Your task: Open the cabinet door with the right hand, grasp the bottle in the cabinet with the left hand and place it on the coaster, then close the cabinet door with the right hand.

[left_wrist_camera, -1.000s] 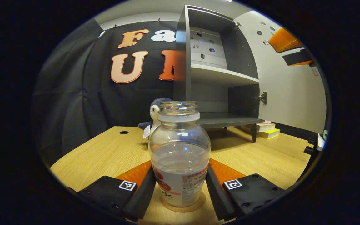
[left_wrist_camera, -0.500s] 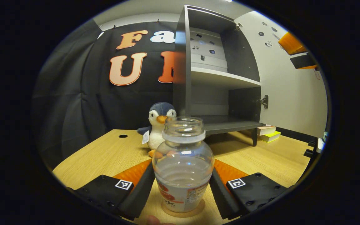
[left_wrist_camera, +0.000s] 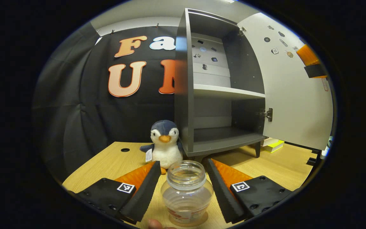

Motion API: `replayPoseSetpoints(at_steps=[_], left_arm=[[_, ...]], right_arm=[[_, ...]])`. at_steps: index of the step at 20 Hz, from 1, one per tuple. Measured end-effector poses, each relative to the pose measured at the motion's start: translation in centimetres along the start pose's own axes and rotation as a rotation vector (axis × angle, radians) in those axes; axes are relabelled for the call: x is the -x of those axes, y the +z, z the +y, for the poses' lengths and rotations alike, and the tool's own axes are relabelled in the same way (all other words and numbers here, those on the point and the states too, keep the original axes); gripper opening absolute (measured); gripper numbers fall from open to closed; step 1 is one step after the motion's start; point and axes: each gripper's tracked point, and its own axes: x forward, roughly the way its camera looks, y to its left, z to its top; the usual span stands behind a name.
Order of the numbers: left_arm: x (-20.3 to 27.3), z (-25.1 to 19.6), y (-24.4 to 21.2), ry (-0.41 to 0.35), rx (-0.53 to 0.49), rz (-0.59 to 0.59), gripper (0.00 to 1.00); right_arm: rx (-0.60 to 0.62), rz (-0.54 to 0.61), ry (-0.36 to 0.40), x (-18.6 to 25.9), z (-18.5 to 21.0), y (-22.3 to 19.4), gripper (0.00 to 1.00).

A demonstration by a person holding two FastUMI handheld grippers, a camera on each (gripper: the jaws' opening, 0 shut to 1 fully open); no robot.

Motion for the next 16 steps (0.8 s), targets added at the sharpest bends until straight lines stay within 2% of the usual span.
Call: replayPoseSetpoints(at_steps=[9, 16], left_arm=[[0.1, -1.1, 5.3, -0.027, -0.008, -0.061, 0.95], [1.7, -2.4, 10.7, -0.043, 0.008, -0.085, 0.95]], right_arm=[[0.007, -0.068, -0.061, 2.6, -2.3, 2.7, 0.95], [0.021, -0.112, -0.177, 5.5, -7.3, 5.3, 0.95]])
